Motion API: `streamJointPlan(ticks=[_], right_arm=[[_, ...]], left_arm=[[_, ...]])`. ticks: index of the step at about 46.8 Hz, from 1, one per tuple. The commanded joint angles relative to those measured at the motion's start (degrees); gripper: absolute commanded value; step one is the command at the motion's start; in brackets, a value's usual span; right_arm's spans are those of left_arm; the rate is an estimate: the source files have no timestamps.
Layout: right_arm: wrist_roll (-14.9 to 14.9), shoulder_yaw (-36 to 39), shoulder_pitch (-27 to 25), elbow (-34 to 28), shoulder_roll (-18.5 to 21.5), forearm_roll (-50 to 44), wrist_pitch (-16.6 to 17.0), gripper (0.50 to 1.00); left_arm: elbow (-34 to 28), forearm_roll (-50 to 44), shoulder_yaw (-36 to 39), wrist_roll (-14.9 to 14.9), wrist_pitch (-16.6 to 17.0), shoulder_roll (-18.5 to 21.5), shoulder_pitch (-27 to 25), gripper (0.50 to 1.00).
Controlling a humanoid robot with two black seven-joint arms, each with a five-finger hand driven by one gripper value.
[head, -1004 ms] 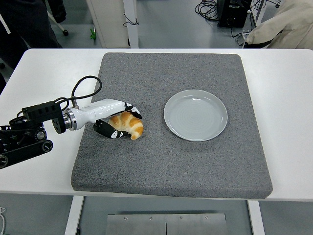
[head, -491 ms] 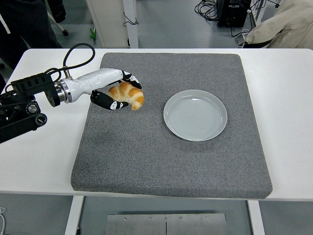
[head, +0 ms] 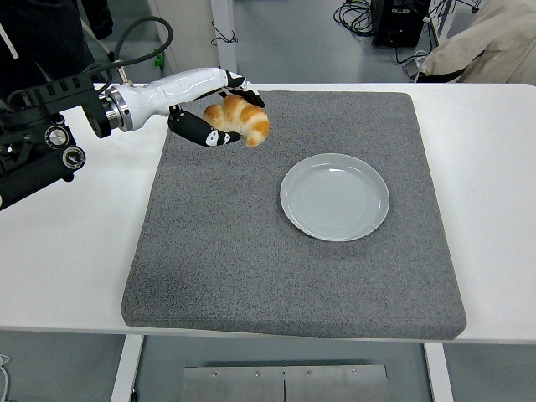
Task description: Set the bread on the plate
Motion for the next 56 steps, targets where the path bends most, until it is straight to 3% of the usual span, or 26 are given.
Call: streamJointPlan(ticks=[1, 21, 44, 51, 56], right_arm=[[0.0, 0.0, 0.0, 0.0, 0.0, 0.0, 0.05, 1.0], [0.0, 0.0, 0.0, 0.0, 0.0, 0.0, -0.04, 1.0], [0.0, 0.0, 0.0, 0.0, 0.0, 0.0, -0.04, 1.0], [0.0, 0.0, 0.0, 0.0, 0.0, 0.0, 0.05, 1.0], [0.0, 0.0, 0.09, 0.0, 0.0, 0.0, 0.05, 1.0]], left_arm=[[1.18, 0.09, 0.1, -0.01, -0.02, -0.91, -0.52, 0.634], [2.06, 0.35, 0.19, -0.01, -0.02, -3.19, -4.3, 0.639], [8.21, 1.58, 1.33, 0.16, 0.07, -13.91, -5.0, 0.642], [12.87, 2.81, 2.56, 0.16, 0.07, -19.89, -4.21, 0.645], [13.58, 2.9, 3.96, 0.25, 0.24, -22.09, -3.6, 0.645]])
